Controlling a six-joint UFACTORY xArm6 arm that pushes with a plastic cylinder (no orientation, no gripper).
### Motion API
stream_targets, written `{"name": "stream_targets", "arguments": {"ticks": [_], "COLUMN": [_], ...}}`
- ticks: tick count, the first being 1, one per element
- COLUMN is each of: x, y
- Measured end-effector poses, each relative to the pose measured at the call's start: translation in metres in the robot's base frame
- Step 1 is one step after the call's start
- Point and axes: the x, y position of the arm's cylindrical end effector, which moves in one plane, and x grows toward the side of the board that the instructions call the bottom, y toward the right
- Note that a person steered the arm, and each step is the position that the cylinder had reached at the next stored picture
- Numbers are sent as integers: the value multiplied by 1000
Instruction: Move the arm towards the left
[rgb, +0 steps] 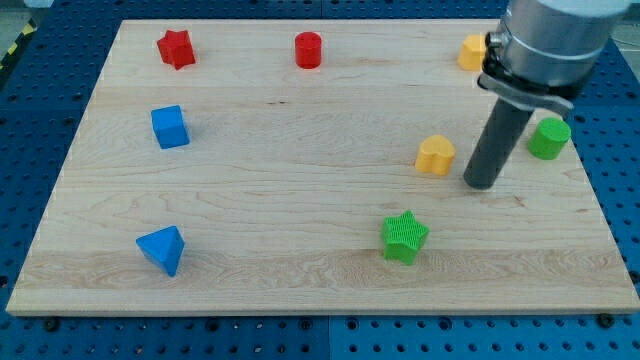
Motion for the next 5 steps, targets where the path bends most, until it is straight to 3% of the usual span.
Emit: {"name": "stream_targets", "arguments": {"ticks": [3,5], "x": [-32,44], "y": [-76,-74]}}
